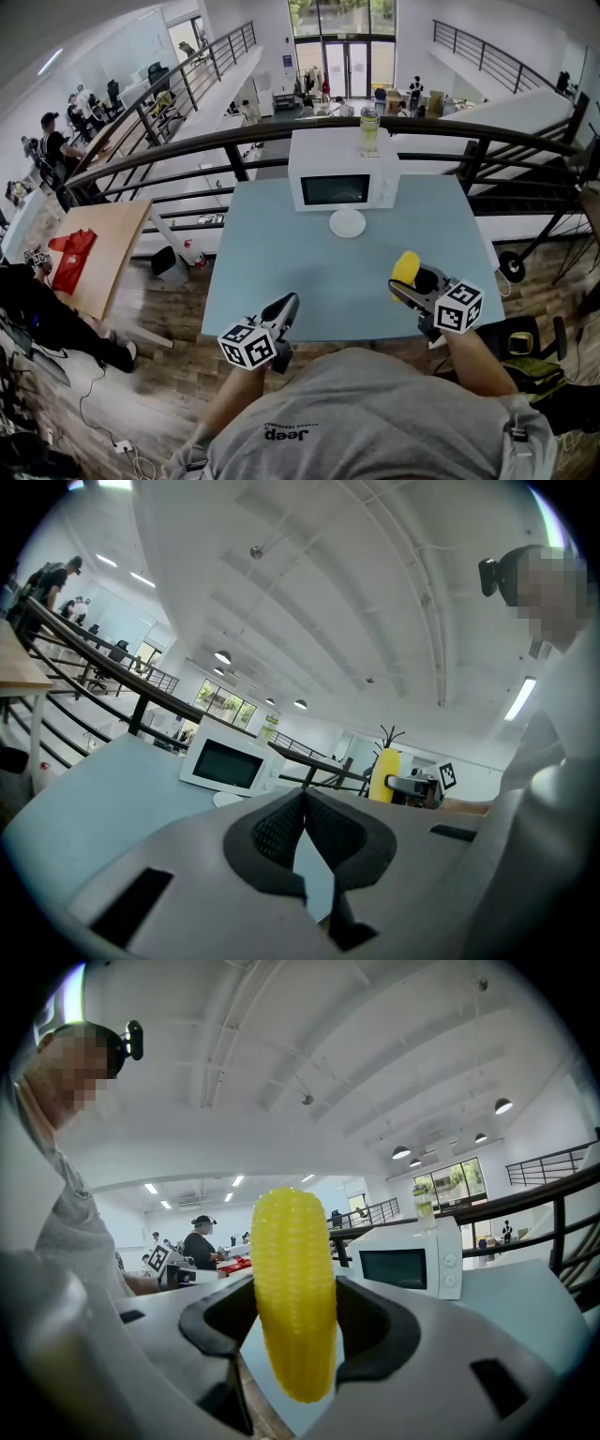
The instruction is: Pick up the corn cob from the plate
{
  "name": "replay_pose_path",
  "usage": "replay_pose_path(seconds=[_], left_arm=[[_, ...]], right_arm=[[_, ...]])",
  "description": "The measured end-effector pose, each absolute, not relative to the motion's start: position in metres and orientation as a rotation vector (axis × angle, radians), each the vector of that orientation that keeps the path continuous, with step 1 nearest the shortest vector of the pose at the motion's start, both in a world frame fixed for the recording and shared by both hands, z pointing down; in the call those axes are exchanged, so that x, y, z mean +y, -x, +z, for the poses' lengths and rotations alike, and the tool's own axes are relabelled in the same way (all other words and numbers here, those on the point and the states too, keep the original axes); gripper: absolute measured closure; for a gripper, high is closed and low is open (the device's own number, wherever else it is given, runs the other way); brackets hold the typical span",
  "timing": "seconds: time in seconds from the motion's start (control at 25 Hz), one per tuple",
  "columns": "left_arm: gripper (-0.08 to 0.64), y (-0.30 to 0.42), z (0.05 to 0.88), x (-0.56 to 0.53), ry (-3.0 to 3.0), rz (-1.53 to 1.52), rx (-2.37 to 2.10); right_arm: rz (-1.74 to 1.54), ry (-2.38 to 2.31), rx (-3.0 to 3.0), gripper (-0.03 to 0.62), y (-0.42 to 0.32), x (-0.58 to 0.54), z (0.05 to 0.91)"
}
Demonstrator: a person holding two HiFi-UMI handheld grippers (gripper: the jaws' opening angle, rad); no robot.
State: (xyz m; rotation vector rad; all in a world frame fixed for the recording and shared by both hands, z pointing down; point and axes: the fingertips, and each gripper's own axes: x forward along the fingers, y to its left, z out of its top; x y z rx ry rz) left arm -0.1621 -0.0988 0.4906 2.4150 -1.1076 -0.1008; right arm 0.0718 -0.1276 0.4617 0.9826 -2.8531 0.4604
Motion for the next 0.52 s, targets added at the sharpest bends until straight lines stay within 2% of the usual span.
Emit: replay_pose_path(seconds=[0.52], left_arm=[[0.541,0.1624,0.4924,-0.0978,-2.413,-0.097,-1.106]], right_arm=[[0.46,-0.979,-2.854,0.33,-0.0703,-0.1272,0.4637]])
